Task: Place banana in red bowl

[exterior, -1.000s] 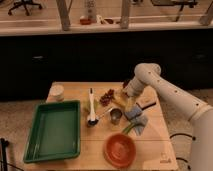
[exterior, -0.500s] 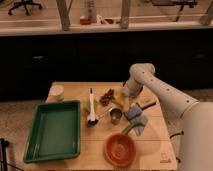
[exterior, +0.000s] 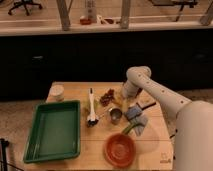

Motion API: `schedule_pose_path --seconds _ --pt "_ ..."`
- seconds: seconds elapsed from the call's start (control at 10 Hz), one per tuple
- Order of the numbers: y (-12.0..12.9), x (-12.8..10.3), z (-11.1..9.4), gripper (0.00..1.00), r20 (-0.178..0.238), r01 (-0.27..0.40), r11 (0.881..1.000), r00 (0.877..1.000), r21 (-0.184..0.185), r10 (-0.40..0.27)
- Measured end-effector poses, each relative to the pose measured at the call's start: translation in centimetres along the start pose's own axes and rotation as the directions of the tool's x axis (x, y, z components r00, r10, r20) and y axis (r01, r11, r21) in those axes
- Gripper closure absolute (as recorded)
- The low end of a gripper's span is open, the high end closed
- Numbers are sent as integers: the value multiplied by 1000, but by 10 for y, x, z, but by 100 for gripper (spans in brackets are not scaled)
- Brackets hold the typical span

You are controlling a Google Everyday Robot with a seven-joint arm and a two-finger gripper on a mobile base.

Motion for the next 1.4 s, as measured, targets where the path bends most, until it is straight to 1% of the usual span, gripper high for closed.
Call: schedule_pose_path --seconds 0.1,0.2,0.3,0.6,0.8,0.9,1.0,1.1,1.2,1.4 --pt "-1 1 3 20 0 -4 1000 1000 1 4" --pt "-1 2 9 22 -1 -8 1000 1000 0 8" --pt "-2 3 13 29 0 -10 1000 1000 0 10" --pt "0 6 21 57 -4 -10 1000 1000 -5 10" --pt "3 6 19 78 -7 -1 1000 1000 -1 1" --pt "5 2 13 90 -8 10 1000 1000 6 -10" --pt "6 -1 6 97 -8 21 1000 1000 13 -21" --pt "7 -4 -3 100 -8 30 999 1000 22 -30" --pt "8 -9 -18 100 -3 48 998 999 39 -48" --pt "7 -14 -39 100 18 67 996 998 63 -68"
